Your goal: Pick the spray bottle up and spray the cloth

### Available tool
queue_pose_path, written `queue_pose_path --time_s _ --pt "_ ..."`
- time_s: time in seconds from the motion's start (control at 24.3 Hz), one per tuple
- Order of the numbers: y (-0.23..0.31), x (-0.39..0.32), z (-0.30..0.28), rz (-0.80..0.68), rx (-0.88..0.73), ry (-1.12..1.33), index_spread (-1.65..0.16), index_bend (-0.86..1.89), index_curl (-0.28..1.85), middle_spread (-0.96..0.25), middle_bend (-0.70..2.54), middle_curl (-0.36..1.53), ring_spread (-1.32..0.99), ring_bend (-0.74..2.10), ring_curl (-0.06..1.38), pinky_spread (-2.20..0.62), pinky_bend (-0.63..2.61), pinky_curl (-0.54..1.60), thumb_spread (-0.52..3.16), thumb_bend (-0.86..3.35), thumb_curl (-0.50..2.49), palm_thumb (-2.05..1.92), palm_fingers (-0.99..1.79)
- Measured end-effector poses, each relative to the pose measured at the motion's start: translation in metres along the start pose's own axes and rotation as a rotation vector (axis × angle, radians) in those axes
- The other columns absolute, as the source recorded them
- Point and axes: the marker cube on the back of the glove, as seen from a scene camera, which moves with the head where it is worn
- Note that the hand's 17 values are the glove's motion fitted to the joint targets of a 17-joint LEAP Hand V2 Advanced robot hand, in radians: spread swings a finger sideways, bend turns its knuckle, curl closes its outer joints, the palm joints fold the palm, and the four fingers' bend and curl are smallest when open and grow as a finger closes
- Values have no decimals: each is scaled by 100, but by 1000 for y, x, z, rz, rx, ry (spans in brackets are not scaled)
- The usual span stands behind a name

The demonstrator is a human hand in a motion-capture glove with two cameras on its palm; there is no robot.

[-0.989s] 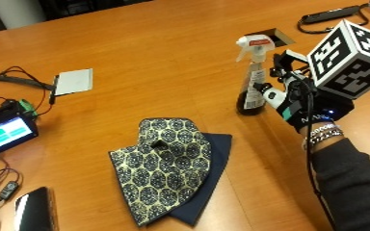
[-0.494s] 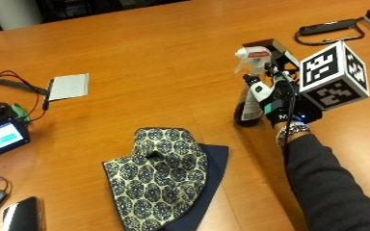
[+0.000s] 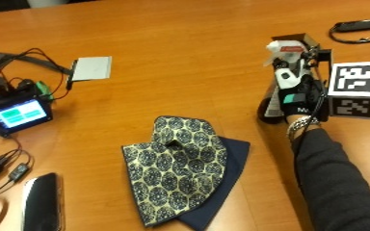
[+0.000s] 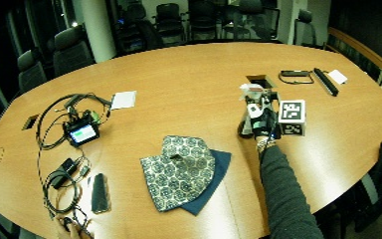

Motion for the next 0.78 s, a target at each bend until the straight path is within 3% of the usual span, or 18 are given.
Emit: queue_pose_path --time_s 0.41,0.78 --pt "-32 24 -67 -80 117 52 -29 8 29 -20 35 46 -17 54 42 -12 35 38 119 4 39 87 120" --pt "-39 28 -44 -135 158 196 -27 9 27 -21 40 50 -18 62 47 -22 50 44 133 2 37 85 121"
